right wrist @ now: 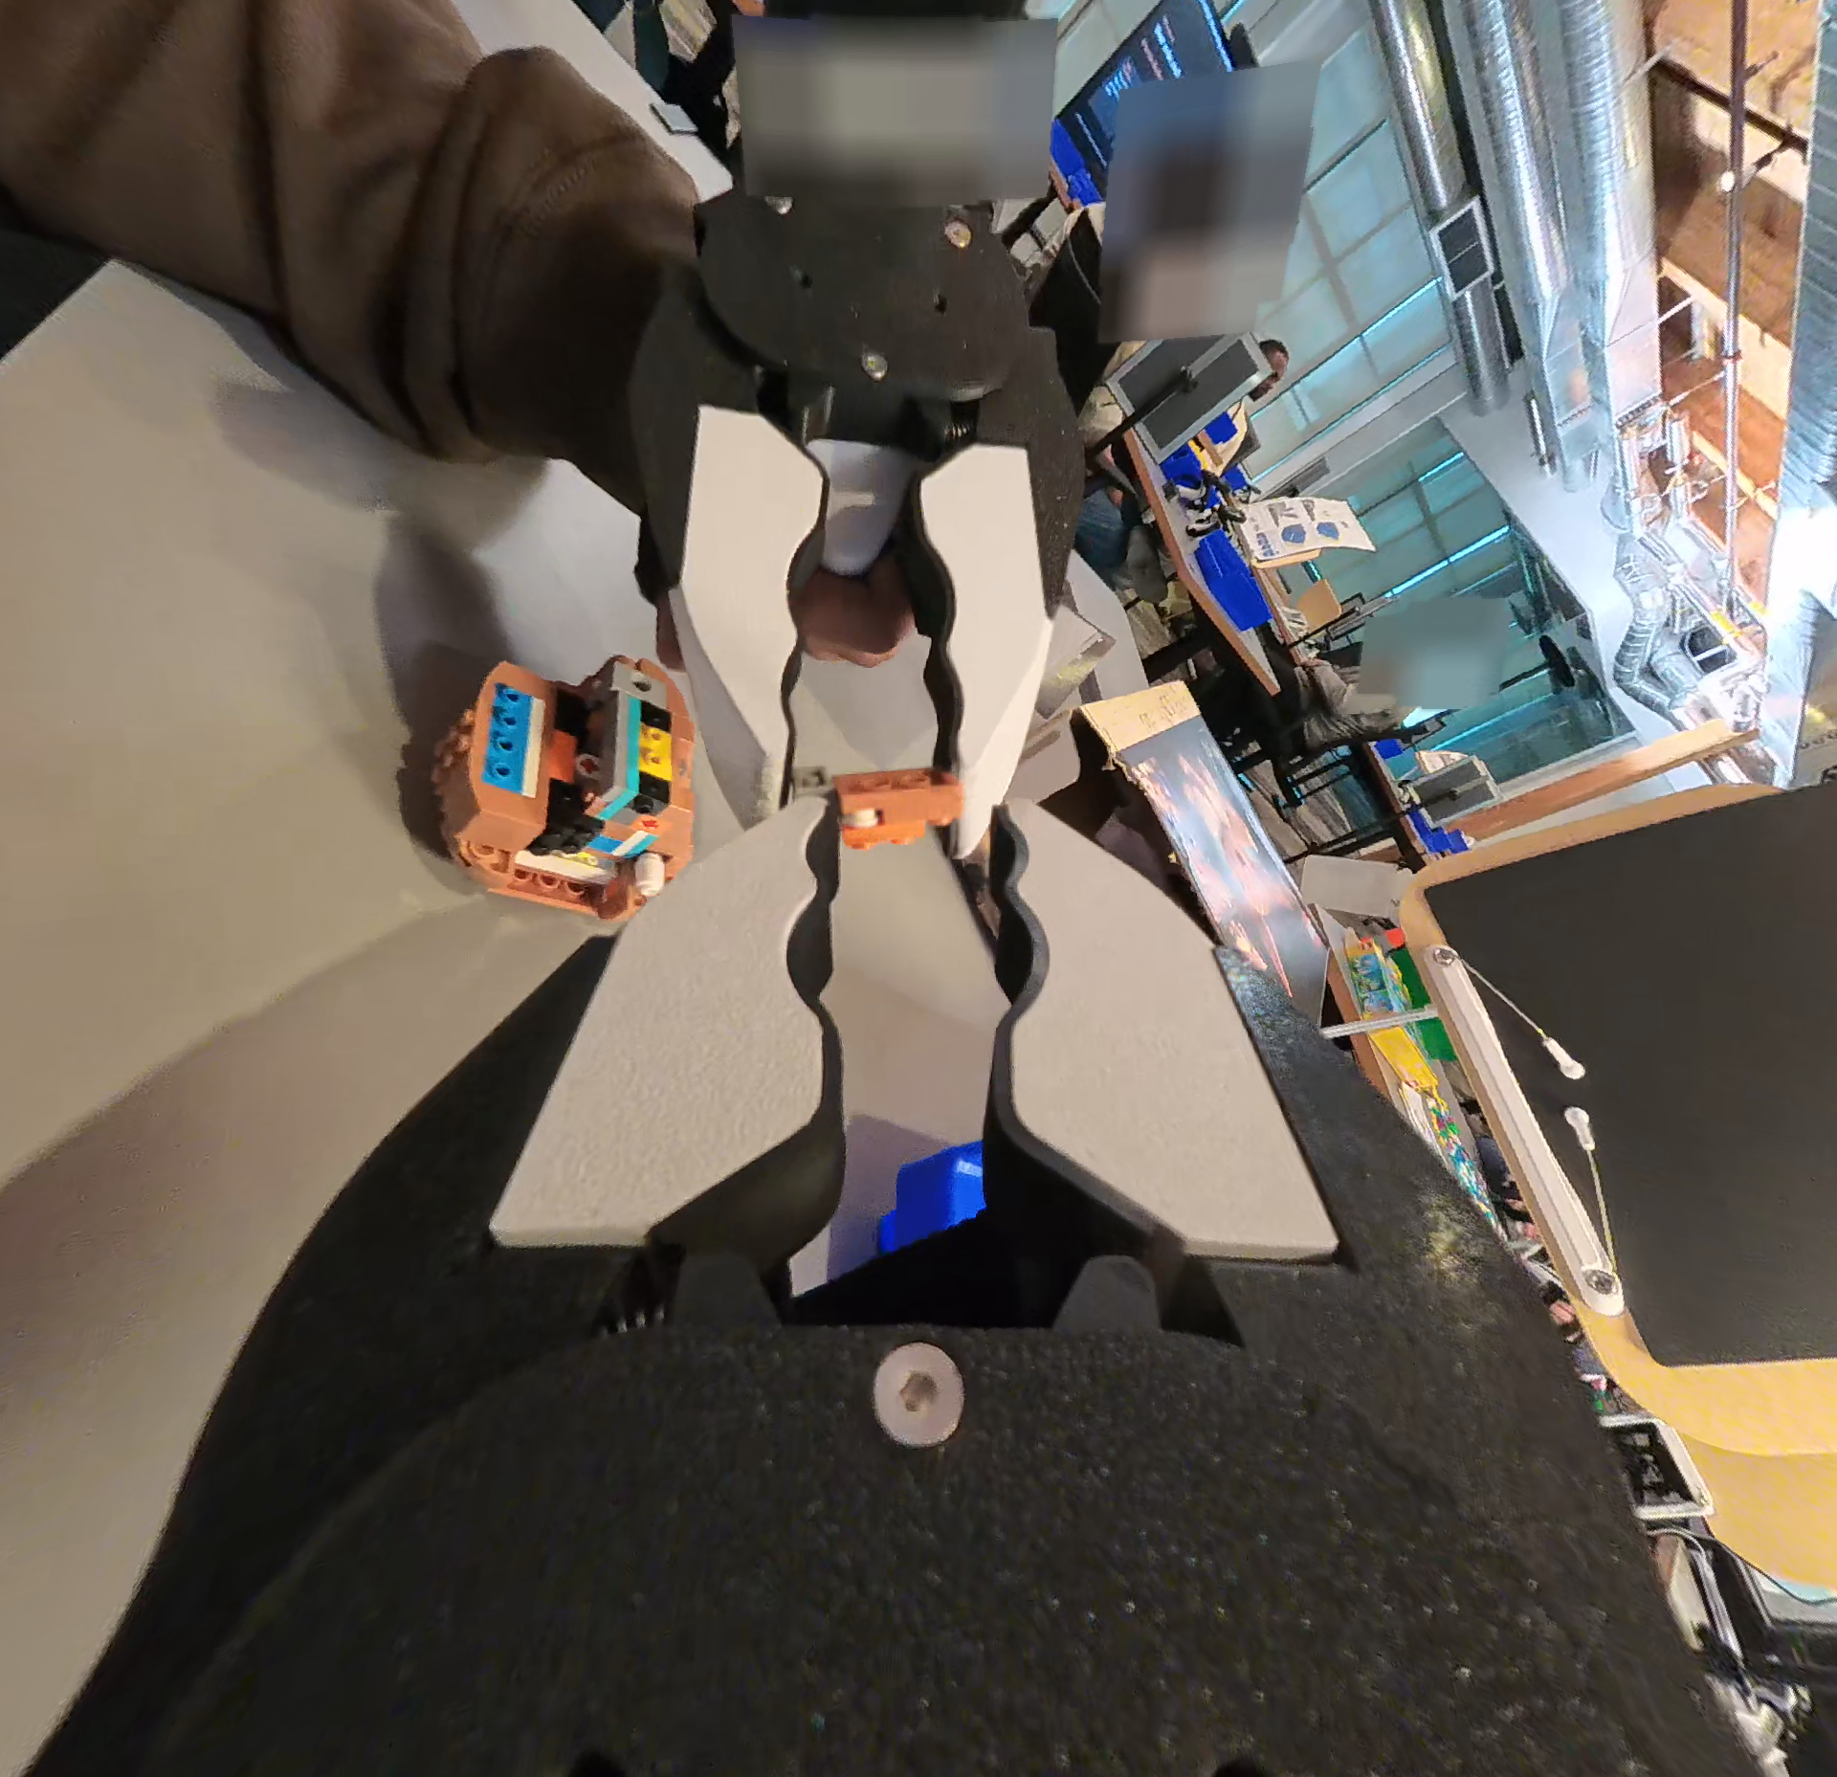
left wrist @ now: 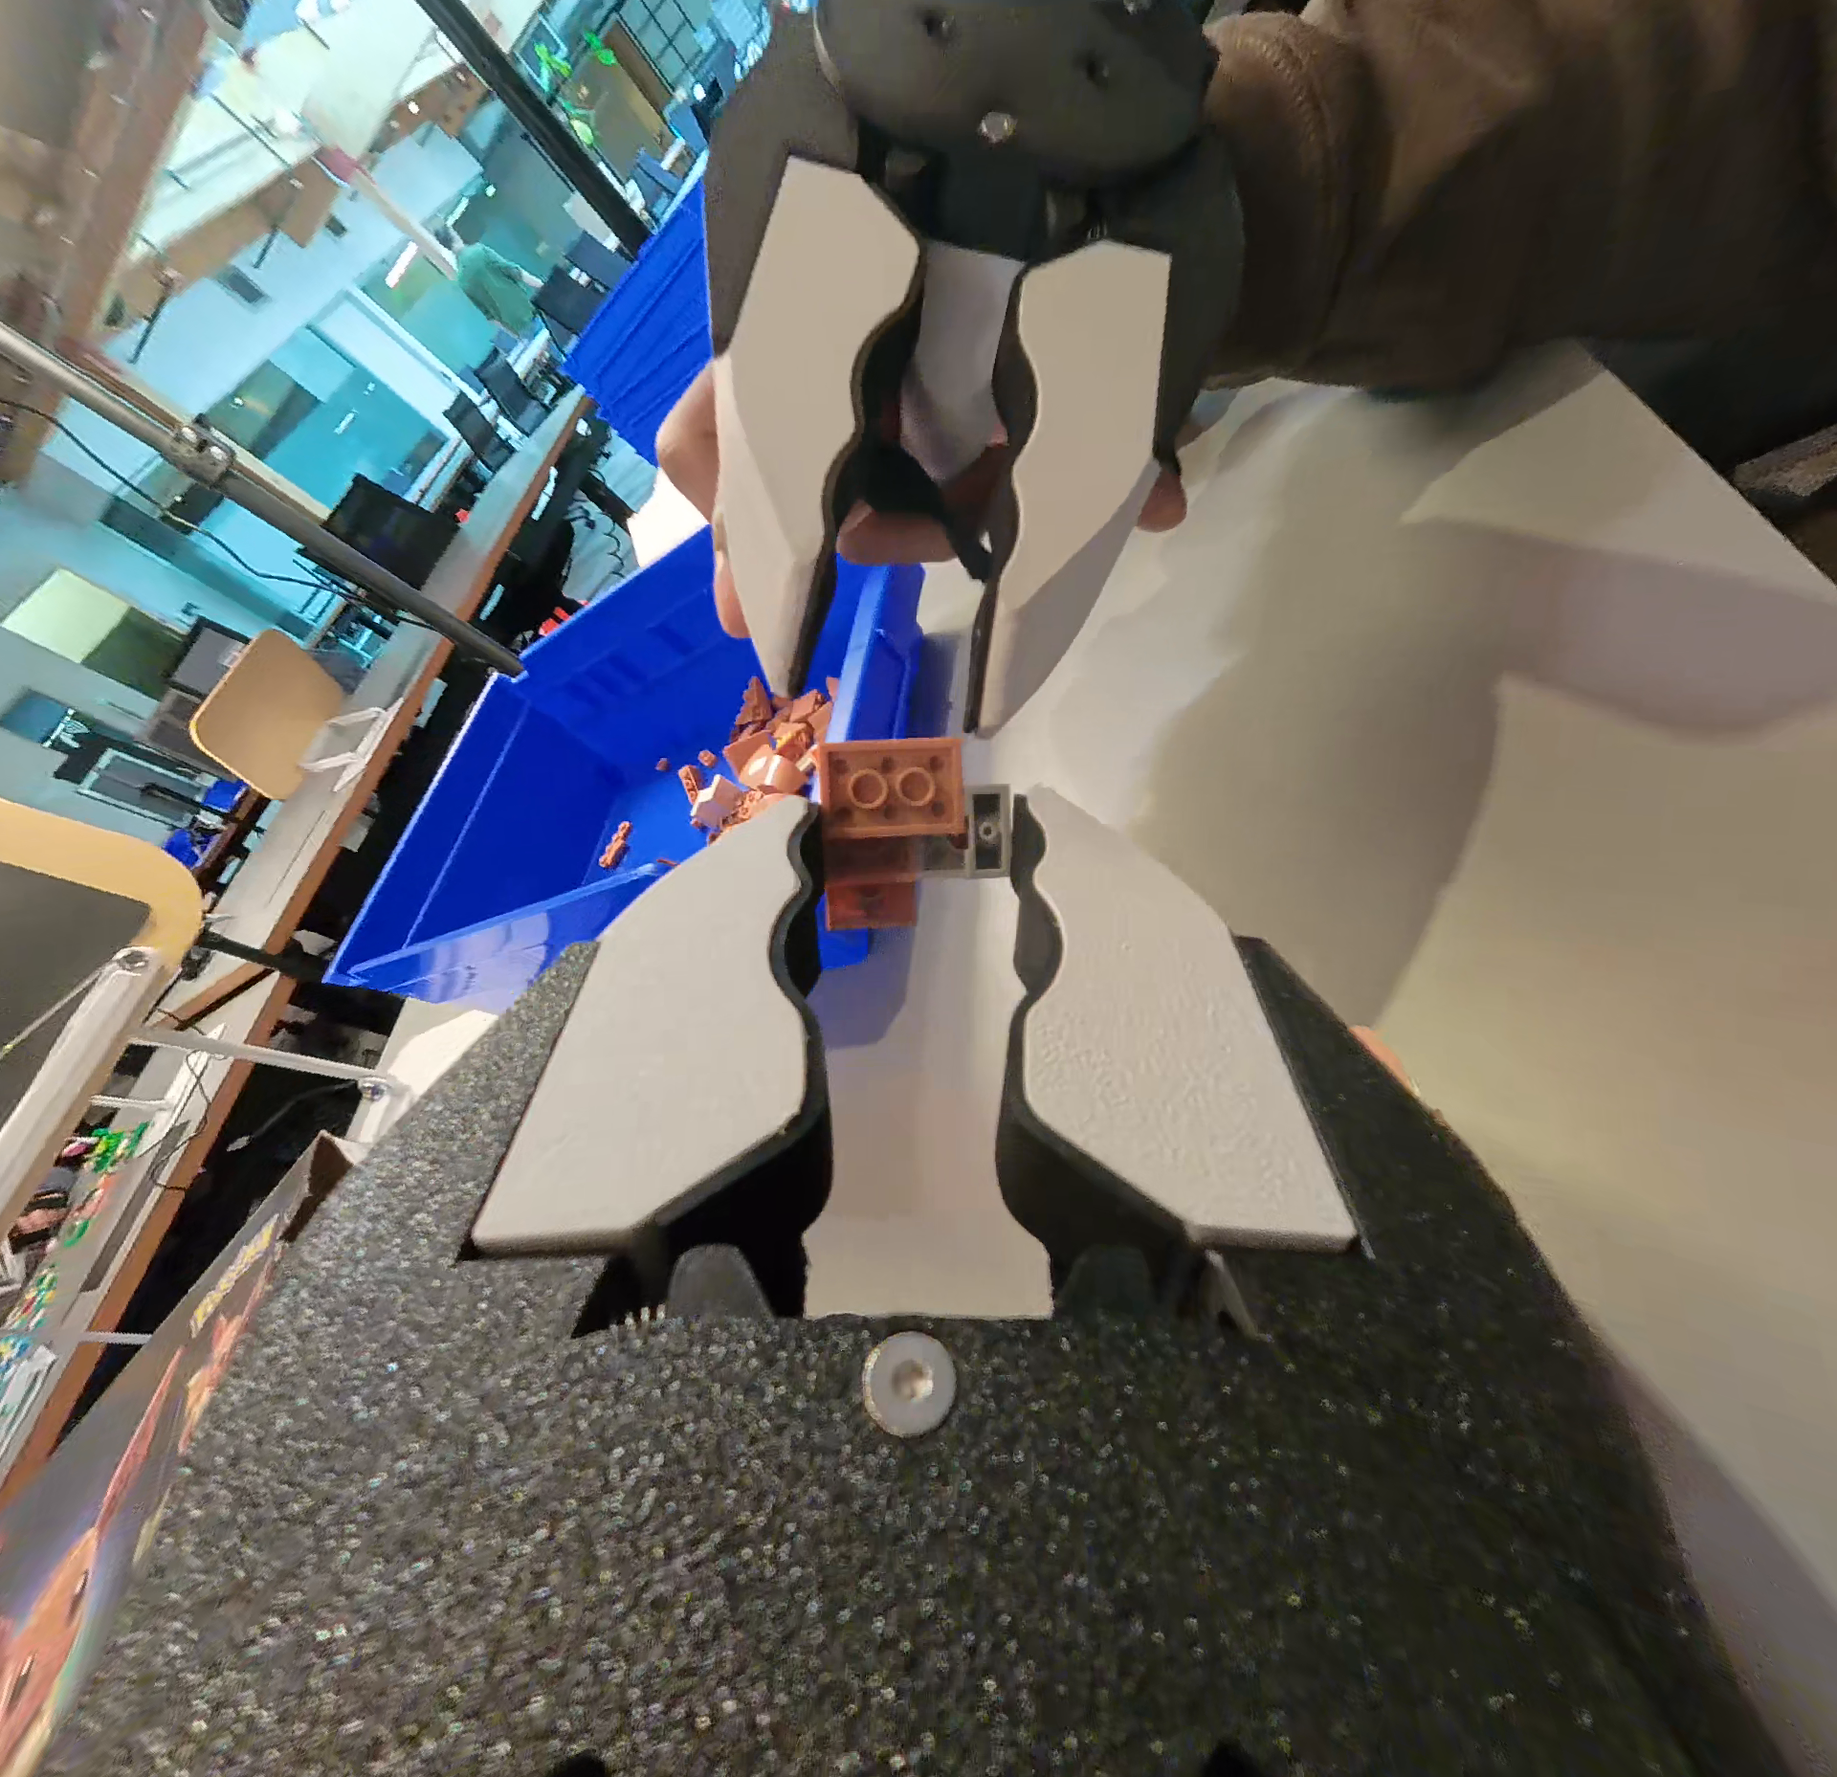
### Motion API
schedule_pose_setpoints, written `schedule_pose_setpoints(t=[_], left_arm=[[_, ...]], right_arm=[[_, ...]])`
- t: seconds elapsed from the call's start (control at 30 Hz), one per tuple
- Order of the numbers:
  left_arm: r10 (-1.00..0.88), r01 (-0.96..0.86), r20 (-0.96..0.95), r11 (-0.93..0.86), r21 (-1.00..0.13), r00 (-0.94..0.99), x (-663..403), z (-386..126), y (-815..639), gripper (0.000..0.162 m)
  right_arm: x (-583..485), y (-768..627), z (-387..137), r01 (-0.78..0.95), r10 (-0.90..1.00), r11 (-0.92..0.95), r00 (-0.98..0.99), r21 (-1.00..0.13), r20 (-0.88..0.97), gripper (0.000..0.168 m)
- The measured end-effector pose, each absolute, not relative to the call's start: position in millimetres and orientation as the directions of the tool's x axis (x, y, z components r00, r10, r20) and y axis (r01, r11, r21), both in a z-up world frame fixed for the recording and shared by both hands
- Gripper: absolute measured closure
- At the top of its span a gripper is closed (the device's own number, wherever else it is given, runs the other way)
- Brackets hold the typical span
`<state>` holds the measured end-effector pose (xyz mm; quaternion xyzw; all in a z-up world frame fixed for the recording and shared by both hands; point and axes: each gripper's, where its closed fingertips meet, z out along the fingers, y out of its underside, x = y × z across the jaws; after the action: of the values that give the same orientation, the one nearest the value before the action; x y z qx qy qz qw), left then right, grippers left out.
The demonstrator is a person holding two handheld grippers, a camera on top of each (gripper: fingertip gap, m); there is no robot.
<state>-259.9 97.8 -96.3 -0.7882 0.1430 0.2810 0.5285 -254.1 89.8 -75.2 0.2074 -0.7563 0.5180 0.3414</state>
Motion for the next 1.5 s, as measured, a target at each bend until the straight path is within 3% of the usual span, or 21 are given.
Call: schedule_pose_setpoints(t=[0.5,0.97,1.2,1.5], left_arm=[[-0.035,-0.524,-0.573,-0.454,-0.721,0.819,-247,-114,103,0.126],[0.117,-0.338,-0.342,-0.049,-0.94,0.933,-243,-47,98,0.12],[0.109,-0.29,-0.284,0.041,-0.956,0.953,-239,-38,100,0.115],[0.107,-0.358,-0.347,0.106,-0.928,0.932,-230,-32,99,0.124]], right_arm=[[-245,86,-96,-0.664,-0.077,0.416,-0.707,-0.622,0.703,0.144],[-241,88,-36,-0.562,0.138,0.058,-0.814,-0.825,0.565,0.144],[-235,89,-23,-0.536,0.156,-0.053,-0.838,-0.842,0.523,0.145],[-229,86,-23,-0.516,0.14,-0.098,-0.854,-0.851,0.501,0.145]])
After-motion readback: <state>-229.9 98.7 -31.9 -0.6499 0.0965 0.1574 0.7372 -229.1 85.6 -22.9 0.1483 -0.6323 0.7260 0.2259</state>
